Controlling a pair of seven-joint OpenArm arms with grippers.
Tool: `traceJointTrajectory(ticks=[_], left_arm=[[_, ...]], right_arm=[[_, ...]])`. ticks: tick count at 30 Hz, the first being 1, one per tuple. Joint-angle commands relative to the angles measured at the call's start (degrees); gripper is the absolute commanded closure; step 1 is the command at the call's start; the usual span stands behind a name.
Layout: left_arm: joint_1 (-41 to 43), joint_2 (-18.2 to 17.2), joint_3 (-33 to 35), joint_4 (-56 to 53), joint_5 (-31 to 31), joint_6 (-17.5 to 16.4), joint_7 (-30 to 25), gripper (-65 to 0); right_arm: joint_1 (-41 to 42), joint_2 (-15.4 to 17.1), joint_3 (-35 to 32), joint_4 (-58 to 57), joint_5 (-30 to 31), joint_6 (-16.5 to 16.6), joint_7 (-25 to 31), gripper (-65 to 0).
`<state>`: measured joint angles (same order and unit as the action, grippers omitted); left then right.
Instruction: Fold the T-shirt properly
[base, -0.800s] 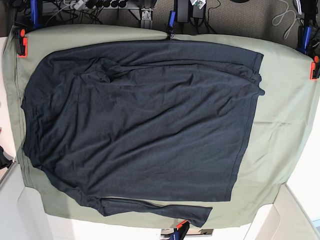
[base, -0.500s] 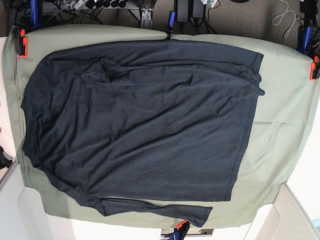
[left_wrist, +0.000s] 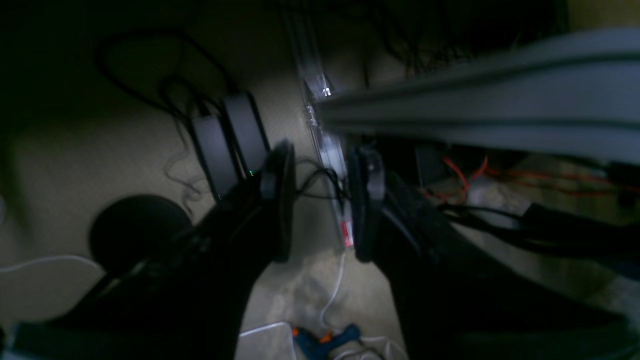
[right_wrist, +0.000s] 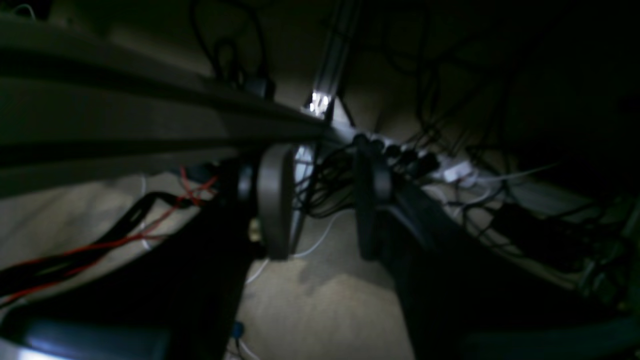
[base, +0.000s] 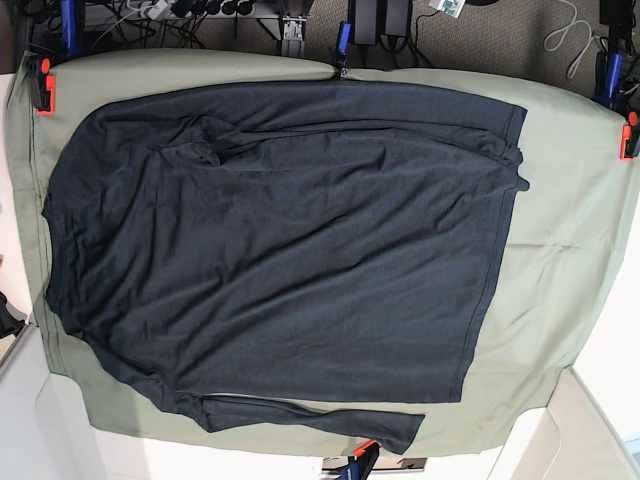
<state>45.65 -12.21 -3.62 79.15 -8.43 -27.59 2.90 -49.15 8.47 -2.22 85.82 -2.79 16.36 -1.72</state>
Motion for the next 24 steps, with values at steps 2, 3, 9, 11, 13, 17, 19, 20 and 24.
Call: traceJointTrajectory(ticks=[2,3,9,11,13,17,19,20,24], left_arm=[[2.69,-0.22,-1.88,4.31,-0.59,-0.33,-0.98,-21.7],[3.52,-0.22,-2.78,6.1,-1.03,-0.35,-0.98,-21.7],[7.63,-0.57,-7.98,16.09,-7.54,-3.04,-0.39,-21.7],[8.35,-1.09,-9.6,19.3,-10.25,-4.31,1.73,-21.8],[8.66,-2.01,-11.21,22.27,-13.22,-4.87,4.68,-21.8],[8.68,-4.2,-15.28,27.04,-20.74,-4.87,10.73,-26.9],[8.68,-5.2,-17.57,28.63,-23.74,-5.09,12.94,-32.2],[8.68,-5.81,-18.67,29.18,-25.07,-5.27,13.68,-33.5],[8.68,-8.57,-21.79,29.88,-27.96,-5.29,14.1,-33.6]], right_arm=[[-2.54,0.26,0.39,4.79,0.44,0.33,0.94,-20.8],[-3.21,0.26,0.59,6.8,0.46,0.33,0.72,-20.8],[-3.85,0.24,2.69,17.77,5.11,0.02,-4.48,-20.8],[-3.56,0.24,4.28,21.22,8.07,-0.26,-6.4,-20.8],[-3.04,0.24,6.27,24.48,9.6,-0.33,-8.22,-20.9],[-1.18,0.24,10.82,29.46,12.41,-0.33,-12.07,-24.4],[-0.07,0.22,13.16,30.69,14.51,-0.35,-12.28,-31.9],[0.61,0.24,14.34,30.84,15.54,-0.35,-12.28,-35.3],[5.01,0.22,18.82,30.84,17.44,-0.9,-12.55,-38.6]])
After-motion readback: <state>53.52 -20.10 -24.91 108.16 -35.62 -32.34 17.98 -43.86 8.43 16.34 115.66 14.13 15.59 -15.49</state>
